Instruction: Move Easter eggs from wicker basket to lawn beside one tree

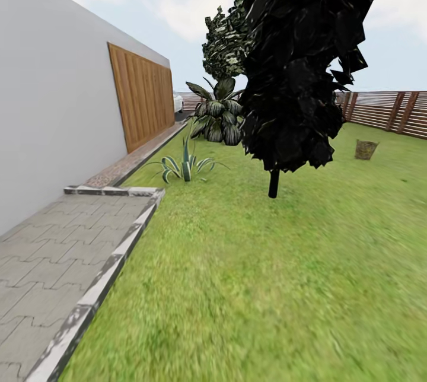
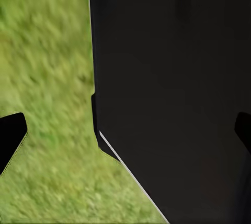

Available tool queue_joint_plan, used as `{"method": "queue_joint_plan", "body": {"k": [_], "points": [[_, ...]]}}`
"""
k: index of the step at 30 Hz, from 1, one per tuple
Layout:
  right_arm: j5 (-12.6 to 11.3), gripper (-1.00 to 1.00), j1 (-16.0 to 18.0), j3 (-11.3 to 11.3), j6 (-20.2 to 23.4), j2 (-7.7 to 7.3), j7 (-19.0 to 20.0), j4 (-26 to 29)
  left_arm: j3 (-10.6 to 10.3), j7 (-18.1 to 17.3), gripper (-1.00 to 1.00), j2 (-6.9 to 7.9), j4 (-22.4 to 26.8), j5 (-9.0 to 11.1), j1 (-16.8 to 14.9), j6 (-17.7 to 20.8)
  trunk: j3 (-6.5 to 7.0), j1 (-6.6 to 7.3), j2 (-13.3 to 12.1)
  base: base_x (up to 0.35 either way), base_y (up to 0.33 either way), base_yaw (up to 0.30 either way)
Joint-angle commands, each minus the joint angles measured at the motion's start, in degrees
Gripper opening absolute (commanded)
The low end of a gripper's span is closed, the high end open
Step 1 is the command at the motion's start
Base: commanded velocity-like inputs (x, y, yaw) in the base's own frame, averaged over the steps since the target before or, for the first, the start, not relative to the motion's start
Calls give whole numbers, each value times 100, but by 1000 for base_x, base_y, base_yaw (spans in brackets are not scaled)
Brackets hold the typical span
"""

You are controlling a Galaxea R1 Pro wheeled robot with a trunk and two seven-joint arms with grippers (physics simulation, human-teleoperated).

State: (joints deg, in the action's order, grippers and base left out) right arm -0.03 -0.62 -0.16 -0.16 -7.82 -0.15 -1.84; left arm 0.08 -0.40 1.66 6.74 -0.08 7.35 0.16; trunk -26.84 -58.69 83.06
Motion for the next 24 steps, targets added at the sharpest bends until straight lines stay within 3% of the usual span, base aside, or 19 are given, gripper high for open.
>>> {"method": "queue_joint_plan", "body": {"k": [1, 24], "points": [[1, 100, 1, -1, -2, 0, -2, 0, 1, -4, 100, 1, 12, -1, 4, 2, -3, -4, 2, 342, 0, 0], [3, 100, 1, 7, -8, 2, -2, 0, 1, -4, 100, 1, 12, -1, 4, -3, -3, -4, 2, 342, 0, 0]]}}
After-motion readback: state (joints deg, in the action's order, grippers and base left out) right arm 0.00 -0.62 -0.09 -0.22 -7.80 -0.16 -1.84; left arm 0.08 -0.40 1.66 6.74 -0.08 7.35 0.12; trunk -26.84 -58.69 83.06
